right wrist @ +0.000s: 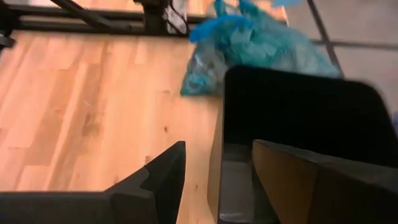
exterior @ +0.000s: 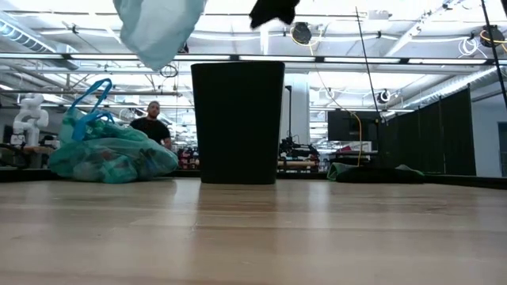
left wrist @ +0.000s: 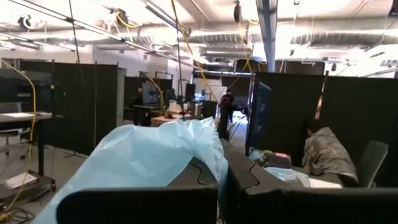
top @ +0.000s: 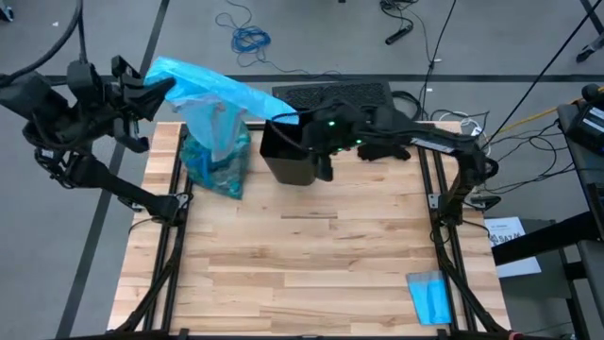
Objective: Place trash/remove bag and relplace
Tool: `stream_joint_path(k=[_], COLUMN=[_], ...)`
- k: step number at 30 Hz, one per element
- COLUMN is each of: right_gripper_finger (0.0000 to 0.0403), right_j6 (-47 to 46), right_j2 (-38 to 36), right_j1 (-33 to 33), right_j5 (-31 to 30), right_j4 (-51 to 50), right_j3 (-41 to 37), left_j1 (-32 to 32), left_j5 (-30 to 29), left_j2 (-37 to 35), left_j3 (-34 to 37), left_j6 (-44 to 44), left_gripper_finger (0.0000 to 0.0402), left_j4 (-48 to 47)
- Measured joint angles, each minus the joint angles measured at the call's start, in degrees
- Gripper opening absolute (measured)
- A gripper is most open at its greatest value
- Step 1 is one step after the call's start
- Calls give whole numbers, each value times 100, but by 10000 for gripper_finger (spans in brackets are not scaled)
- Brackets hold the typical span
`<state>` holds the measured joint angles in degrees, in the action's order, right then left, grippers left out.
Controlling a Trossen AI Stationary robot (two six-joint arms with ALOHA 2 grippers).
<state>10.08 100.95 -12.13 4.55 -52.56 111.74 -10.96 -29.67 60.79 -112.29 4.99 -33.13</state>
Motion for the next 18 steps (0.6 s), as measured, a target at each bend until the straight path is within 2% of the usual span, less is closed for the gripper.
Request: stream_joint_path(k=[13, 16, 18], right_gripper_finger=[161, 116, 59], right_j6=[-669, -878, -987], right_j2=[1061, 1164, 1169], right_j1=[-221, -229, -229], right_j5=[26, 27, 27], right_j4=[150, 136, 112], right_j3=[-37, -37, -37], left_j1=[-2, -2, -2], left_j5=[91, 277, 340], left_j2=[-389, -439, -468], left_j3=[0, 0, 0], left_j6=[-4, -9, -9], left_gripper_finger=[0, 0, 0], left_j4=[-394, -429, -452])
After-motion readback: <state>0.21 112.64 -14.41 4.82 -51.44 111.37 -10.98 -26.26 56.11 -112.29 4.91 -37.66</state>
